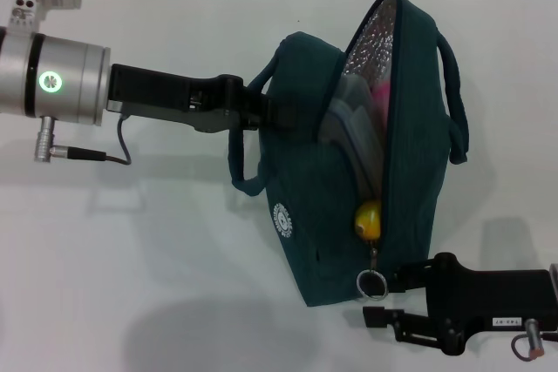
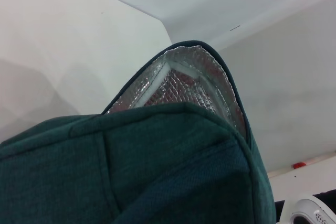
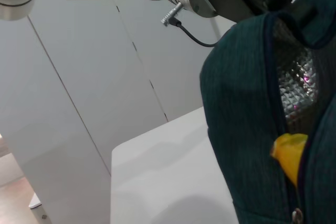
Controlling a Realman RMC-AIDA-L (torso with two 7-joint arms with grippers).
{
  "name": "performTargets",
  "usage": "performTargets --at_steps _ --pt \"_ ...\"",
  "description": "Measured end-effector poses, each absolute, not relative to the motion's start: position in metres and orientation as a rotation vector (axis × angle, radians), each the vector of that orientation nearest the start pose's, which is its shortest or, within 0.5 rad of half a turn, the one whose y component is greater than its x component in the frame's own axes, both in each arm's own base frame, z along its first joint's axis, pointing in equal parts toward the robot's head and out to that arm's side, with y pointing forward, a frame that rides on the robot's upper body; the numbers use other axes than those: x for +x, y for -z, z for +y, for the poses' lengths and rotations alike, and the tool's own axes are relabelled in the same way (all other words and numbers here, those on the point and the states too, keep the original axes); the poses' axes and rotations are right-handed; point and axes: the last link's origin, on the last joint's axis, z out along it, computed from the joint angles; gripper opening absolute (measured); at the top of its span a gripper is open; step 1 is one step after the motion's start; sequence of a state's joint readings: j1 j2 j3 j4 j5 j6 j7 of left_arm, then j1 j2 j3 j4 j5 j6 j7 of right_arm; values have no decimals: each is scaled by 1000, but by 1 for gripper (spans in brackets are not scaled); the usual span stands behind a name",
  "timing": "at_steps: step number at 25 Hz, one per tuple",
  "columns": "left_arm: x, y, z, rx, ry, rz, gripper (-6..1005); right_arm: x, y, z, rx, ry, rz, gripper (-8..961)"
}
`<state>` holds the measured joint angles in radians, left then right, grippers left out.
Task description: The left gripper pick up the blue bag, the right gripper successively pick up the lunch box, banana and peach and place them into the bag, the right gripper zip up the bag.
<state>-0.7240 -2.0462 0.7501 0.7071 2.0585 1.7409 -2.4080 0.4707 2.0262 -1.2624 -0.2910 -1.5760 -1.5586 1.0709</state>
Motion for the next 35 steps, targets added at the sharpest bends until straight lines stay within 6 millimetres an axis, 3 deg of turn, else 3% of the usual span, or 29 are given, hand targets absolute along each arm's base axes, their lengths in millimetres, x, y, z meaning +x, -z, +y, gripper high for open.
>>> performTargets --at_steps 3,16,27,35 --pt "-189 -9 353 -2720 655 -1800 40 275 68 254 -2979 -830 589 574" --pt "-189 -9 354 -2725 650 -1794 41 280 68 255 -2936 -821 620 4" --pt "-190 -8 353 -2731 658 -1778 41 283 49 244 -2828 -993 605 4" --pt "-192 -10 350 -2734 725 -1741 41 274 34 240 -2771 -1156 502 5"
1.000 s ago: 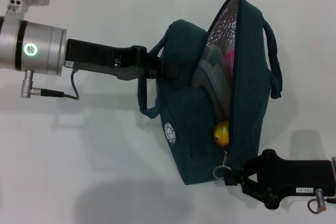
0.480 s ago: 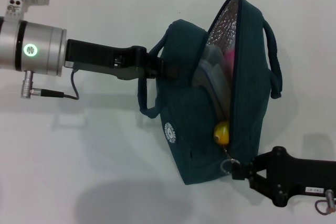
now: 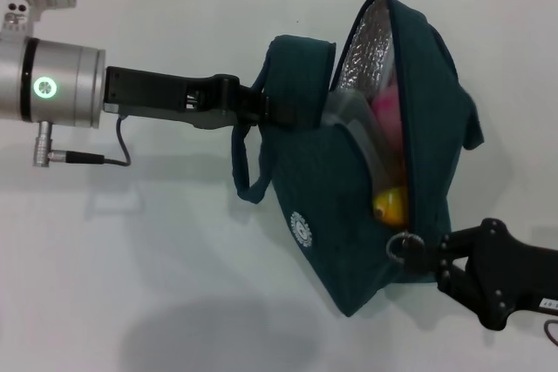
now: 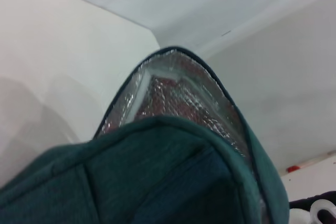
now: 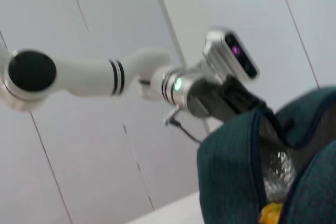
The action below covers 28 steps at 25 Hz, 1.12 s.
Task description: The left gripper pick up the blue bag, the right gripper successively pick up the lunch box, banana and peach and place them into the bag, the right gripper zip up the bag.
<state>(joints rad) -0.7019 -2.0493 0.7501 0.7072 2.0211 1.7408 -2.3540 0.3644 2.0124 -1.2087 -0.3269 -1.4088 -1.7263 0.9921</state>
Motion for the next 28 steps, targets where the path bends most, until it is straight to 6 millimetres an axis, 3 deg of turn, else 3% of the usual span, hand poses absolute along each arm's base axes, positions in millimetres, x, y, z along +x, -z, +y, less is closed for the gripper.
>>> performTargets --at_steps 8,23,28 --pt "-198 -12 346 -2731 836 -1648 87 270 32 244 -2762 -1175 470 5" --pt "-210 -31 335 -2673 1194 -1258 462 266 36 253 -2784 -1143 466 5" --pt "-220 -43 315 -2655 1329 -1070 645 261 38 259 -2801 -1137 447 6"
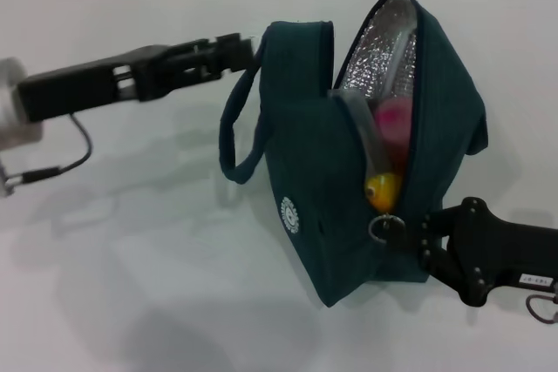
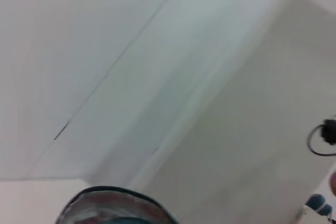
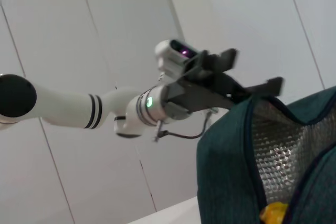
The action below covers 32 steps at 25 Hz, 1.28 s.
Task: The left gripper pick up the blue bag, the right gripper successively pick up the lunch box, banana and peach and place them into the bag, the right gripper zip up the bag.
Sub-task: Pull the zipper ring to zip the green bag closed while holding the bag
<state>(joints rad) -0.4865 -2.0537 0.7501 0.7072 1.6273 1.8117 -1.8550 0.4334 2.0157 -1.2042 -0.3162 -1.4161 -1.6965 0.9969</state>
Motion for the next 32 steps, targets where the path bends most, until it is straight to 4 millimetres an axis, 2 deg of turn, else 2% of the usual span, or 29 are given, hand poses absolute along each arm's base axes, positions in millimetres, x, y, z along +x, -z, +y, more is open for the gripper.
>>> performTargets --at_steps 2,3,5,6,9,16,22,27,32 --pt "-228 -46 305 -2656 1347 -1020 738 255 38 263 -2810 -1144 421 6" --pt "-236 -48 295 -2652 1348 -986 738 254 38 264 -2811 -1146 417 6" --pt "-240 -48 290 -2647 1346 -977 738 250 39 268 -2817 -1156 396 6" --pt "-253 -46 271 -2634 1346 -898 738 247 39 270 -2820 -1160 387 6" --pt "-263 -40 252 -2621 1348 -821 738 243 39 275 -2816 -1168 373 6" --pt "-283 3 219 -2599 1345 -793 739 226 43 294 -2822 -1146 324 6" --pt "-298 32 219 -2520 1218 -844 739 212 44 307 -2838 -1143 275 6" --pt "-300 38 227 -2445 1196 -833 752 204 45 317 -2841 -1126 243 6" --pt "-296 44 233 -2469 1181 -814 756 196 44 323 -2829 -1140 221 7"
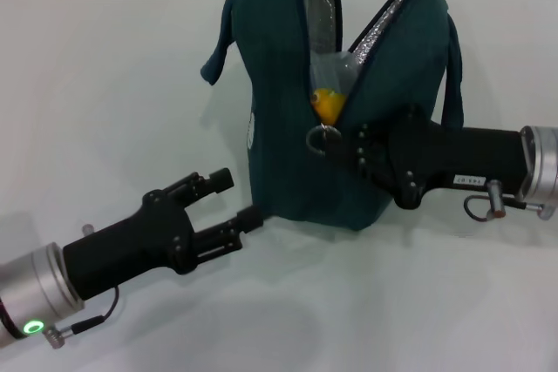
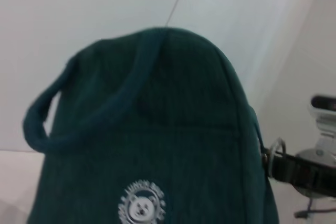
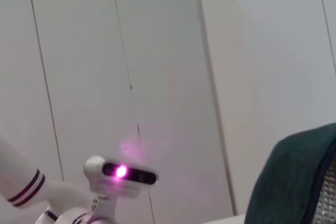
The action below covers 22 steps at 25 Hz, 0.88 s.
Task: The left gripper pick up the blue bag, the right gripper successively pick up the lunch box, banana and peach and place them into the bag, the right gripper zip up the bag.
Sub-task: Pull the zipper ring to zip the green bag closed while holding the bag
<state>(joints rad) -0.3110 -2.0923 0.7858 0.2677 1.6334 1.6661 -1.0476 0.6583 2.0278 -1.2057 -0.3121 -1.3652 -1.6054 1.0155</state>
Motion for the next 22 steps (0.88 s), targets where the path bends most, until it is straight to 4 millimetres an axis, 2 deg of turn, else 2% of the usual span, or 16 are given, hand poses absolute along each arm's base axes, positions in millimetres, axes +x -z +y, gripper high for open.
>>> performTargets --at_steps 3,14,22 --pt "-294 46 233 -2491 1177 -809 824 195 43 325 -2821 -1142 221 7" --pt "-284 58 252 -2471 1157 -798 791 192 45 330 -2820 -1117 207 7" --pt "-283 60 262 -2436 1136 -805 768 189 47 331 -2836 -1107 199 7"
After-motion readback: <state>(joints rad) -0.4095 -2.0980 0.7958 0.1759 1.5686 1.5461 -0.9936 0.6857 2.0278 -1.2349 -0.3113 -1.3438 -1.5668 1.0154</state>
